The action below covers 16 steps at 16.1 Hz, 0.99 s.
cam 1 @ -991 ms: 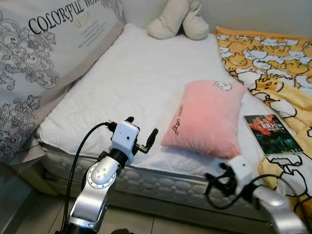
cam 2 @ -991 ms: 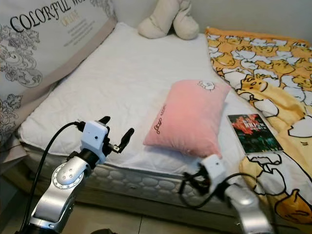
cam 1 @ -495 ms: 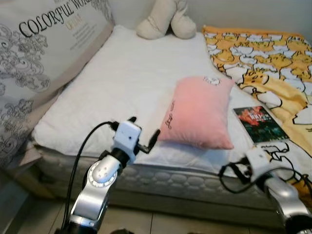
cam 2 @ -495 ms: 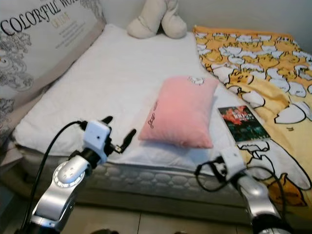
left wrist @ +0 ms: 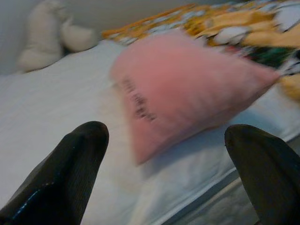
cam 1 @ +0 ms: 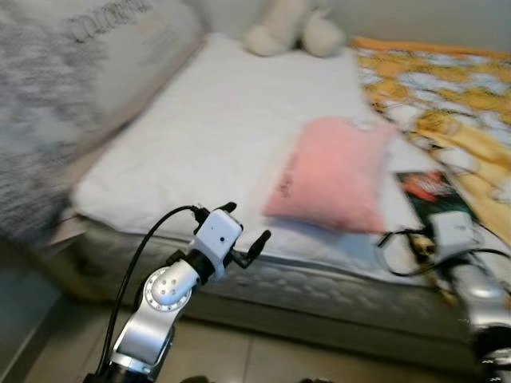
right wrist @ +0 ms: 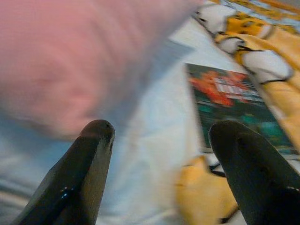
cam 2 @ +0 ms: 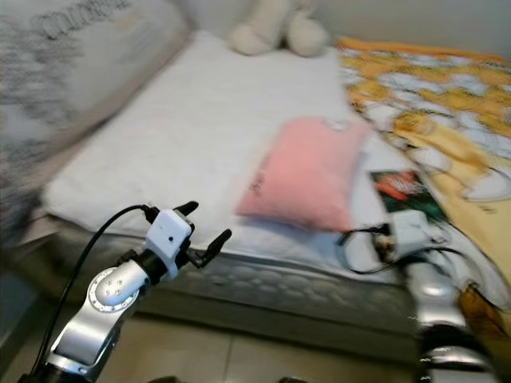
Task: Clean up the room
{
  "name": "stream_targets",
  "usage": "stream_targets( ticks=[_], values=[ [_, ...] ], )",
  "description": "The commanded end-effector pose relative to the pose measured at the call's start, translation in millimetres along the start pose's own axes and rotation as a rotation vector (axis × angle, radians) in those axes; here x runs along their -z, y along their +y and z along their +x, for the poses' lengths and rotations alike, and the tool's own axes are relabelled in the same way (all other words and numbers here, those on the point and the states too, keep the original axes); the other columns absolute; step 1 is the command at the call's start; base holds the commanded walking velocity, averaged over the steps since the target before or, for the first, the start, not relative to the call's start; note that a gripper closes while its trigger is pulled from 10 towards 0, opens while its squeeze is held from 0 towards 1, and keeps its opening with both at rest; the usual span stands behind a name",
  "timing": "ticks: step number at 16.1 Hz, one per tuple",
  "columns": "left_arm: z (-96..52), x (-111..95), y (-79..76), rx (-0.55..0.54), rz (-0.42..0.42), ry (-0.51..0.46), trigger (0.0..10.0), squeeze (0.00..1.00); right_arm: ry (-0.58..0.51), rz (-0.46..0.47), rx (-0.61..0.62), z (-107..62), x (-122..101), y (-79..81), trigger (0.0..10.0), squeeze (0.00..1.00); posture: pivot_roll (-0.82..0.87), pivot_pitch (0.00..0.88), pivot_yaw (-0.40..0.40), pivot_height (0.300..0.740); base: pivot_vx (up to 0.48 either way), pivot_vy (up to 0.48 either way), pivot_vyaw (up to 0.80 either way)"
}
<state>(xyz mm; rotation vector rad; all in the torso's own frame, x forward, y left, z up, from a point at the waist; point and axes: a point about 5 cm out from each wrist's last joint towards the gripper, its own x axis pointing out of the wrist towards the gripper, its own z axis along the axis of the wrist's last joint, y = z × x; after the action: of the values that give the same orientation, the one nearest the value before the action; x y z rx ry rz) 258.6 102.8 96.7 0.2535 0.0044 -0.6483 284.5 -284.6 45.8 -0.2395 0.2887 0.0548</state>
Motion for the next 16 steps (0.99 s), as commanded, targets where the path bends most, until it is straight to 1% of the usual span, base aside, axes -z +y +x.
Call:
stream_targets(
  ticks=[1, 2, 3, 4, 5, 6, 7, 9, 10, 11, 12, 14, 15, 16],
  values=[
    [0.6, -3, 0.2, 0.007, 0.0, -0.026, 10.0, 0.0, -0.067, 0.009, -0.088, 0.6, -7, 14.0, 10.0, 0.0, 0.08, 0.0, 0.018, 0.74, 0.0, 0.0, 0.0],
    [-0.7, -5, 3.1, -0.006, -0.003, -0.036, 10.0, 0.0, -0.127, 0.002, -0.171, -1.9, -13, 33.9, 10.0, 0.0, 0.08, 0.0, 0.017, 0.74, 0.0, 0.0, 0.0],
    [-1.5, -4, 4.8, -0.014, -0.001, -0.035, 10.0, 0.0, -0.173, 0.017, -0.225, -6.0, -19, 46.4, 10.0, 0.0, 0.08, 0.0, 0.016, 0.74, 0.0, 0.0, 0.0],
    [-2.7, -4, 6.3, -0.02, 0.001, -0.033, 10.0, 0.0, -0.233, 0.042, -0.31, -13.9, -26, 65.2, 10.0, 0.0, 0.08, 0.0, 0.018, 0.74, 0.0, 0.0, 0.0],
    [-3.0, -3, 5.7, -0.02, 0.0, -0.032, 10.0, 0.0, -0.251, 0.079, -0.385, -18.0, -30, 81.8, 10.0, 0.0, 0.08, 0.0, 0.019, 0.74, 0.0, 0.0, 0.0],
    [-2.8, -2, 4.5, -0.016, 0.0, -0.031, 10.0, 0.0, -0.238, 0.098, -0.425, -16.5, -27, 89.4, 10.0, 0.0, 0.07, 0.0, 0.027, 0.74, 0.0, 0.0, 0.0],
    [-1.0, -3, 2.9, -0.008, 0.0, -0.035, 10.0, 0.0, -0.2, 0.092, -0.447, -8.9, -21, 94.1, 10.0, 0.0, 0.07, 0.0, 0.033, 0.74, 0.0, 0.0, 0.0],
    [1.4, -4, 2.2, -0.001, 0.0, -0.039, 10.0, 0.0, -0.139, 0.078, -0.475, -1.7, -13, 99.5, 10.0, 0.0, 0.06, 0.0, 0.042, 0.74, 0.0, 0.0, 0.0],
    [3.4, -5, 1.9, 0.008, 0.004, -0.043, 10.0, 0.0, -0.072, 0.06, -0.466, 5.0, -7, 99.2, 10.0, 0.0, 0.07, 0.0, 0.041, 0.74, 0.0, 0.0, 0.0],
    [4.5, -6, 2.6, 0.008, 0.006, -0.046, 10.0, 0.0, -0.017, 0.045, -0.445, 9.7, -5, 96.0, 10.0, 0.0, 0.07, 0.0, 0.042, 0.74, 0.0, 0.0, 0.0],
    [4.7, -6, 2.7, 0.007, 0.006, -0.047, 10.0, 0.0, 0.009, 0.034, -0.417, 14.0, -5, 92.3, 10.0, 0.0, 0.08, 0.0, 0.039, 0.74, 0.0, 0.0, 0.0],
    [4.0, -6, 1.6, 0.005, 0.007, -0.048, 10.0, 0.0, 0.034, 0.005, -0.343, 24.8, -10, 85.0, 10.0, 0.0, 0.09, 0.0, 0.032, 0.74, 0.0, 0.0, 0.0],
    [3.6, -5, 1.2, 0.004, 0.007, -0.048, 10.0, 0.0, 0.032, 0.004, -0.325, 27.3, -13, 82.9, 10.0, 0.0, 0.09, 0.0, 0.031, 0.74, 0.0, 0.0, 0.0],
    [3.0, -5, 1.6, 0.0, 0.006, -0.049, 10.0, 0.0, 0.015, -0.03, -0.268, 31.6, -20, 75.5, 10.0, 0.0, 0.1, 0.0, 0.023, 0.74, 0.0, 0.0, 0.0]
  ],
)
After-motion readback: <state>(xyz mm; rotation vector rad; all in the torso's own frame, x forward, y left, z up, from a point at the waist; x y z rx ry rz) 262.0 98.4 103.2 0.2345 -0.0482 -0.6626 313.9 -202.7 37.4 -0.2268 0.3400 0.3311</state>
